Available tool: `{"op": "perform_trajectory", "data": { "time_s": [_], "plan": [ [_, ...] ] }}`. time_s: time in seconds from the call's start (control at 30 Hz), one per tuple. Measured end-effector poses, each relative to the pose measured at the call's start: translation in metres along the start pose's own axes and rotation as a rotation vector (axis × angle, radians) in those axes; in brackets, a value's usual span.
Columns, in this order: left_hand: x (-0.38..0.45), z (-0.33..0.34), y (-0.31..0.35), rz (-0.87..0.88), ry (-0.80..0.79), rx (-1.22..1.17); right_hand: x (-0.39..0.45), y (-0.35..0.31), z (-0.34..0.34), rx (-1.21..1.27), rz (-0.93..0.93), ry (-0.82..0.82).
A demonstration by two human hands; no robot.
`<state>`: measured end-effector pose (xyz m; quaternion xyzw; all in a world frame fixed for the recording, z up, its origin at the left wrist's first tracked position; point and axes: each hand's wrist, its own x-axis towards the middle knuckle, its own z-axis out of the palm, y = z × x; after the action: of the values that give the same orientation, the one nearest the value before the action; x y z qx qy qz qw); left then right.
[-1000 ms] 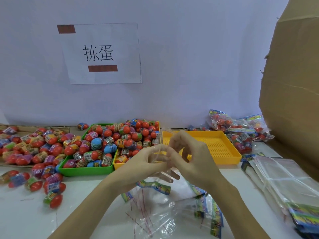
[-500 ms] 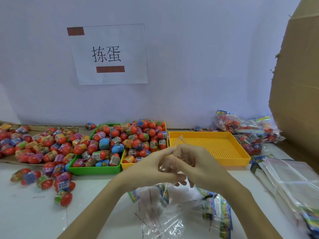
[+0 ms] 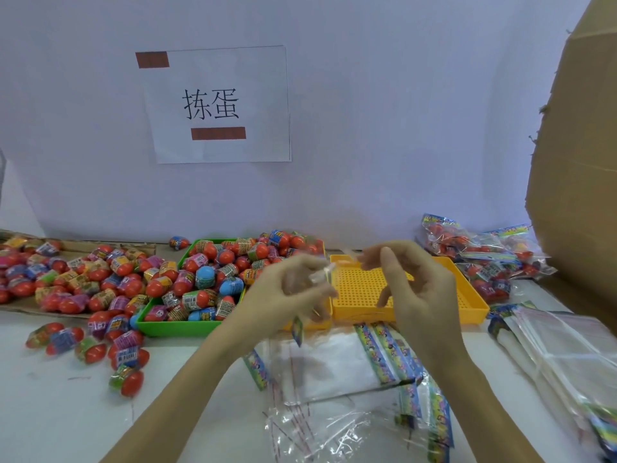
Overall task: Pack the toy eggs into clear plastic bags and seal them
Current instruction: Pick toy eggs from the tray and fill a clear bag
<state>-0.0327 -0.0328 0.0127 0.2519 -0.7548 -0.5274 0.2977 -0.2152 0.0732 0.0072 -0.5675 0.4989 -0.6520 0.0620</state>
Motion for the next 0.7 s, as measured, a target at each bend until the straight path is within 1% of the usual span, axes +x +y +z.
{"op": "perform_trajectory", "data": {
  "time_s": [0.03, 0.07, 0.1, 0.17, 0.2, 0.23, 0.37, 0.43, 0.5, 0.6, 0.7],
  "plan": [
    [0.003, -0.006, -0.003, 0.007, 0.124, -0.054, 0.002, 0.003, -0.003, 0.018, 0.034, 0.041],
    [0.006, -0.012, -0.009, 0.008, 0.28, -0.067, 0.002, 0.006, -0.005, -0.002, 0.063, 0.052],
    [0.009, -0.019, -0.014, 0.015, 0.43, -0.015, 0.003, 0.008, -0.004, -0.026, 0.085, 0.053],
    [0.013, -0.029, -0.025, 0.047, 0.661, 0.213, 0.002, 0.017, -0.002, -0.097, 0.116, 0.008],
    [0.014, -0.032, -0.029, 0.06, 0.709, 0.337, 0.0, 0.019, 0.001, -0.132, 0.126, -0.019],
    [0.014, -0.033, -0.033, 0.064, 0.706, 0.428, -0.001, 0.019, 0.004, -0.159, 0.135, -0.044],
    [0.016, -0.035, -0.041, -0.013, 0.535, 0.602, -0.006, 0.022, 0.012, -0.226, 0.135, -0.172],
    [0.016, -0.034, -0.044, -0.017, 0.519, 0.715, -0.008, 0.024, 0.013, -0.254, 0.126, -0.211],
    [0.015, -0.035, -0.044, -0.012, 0.522, 0.775, -0.009, 0.024, 0.015, -0.278, 0.119, -0.233],
    [0.014, -0.033, -0.042, 0.024, 0.529, 0.784, -0.009, 0.026, 0.016, -0.29, 0.139, -0.253],
    [0.013, -0.029, -0.035, 0.135, 0.6, 0.611, -0.008, 0.027, 0.017, -0.25, 0.218, -0.228]
  ]
}}
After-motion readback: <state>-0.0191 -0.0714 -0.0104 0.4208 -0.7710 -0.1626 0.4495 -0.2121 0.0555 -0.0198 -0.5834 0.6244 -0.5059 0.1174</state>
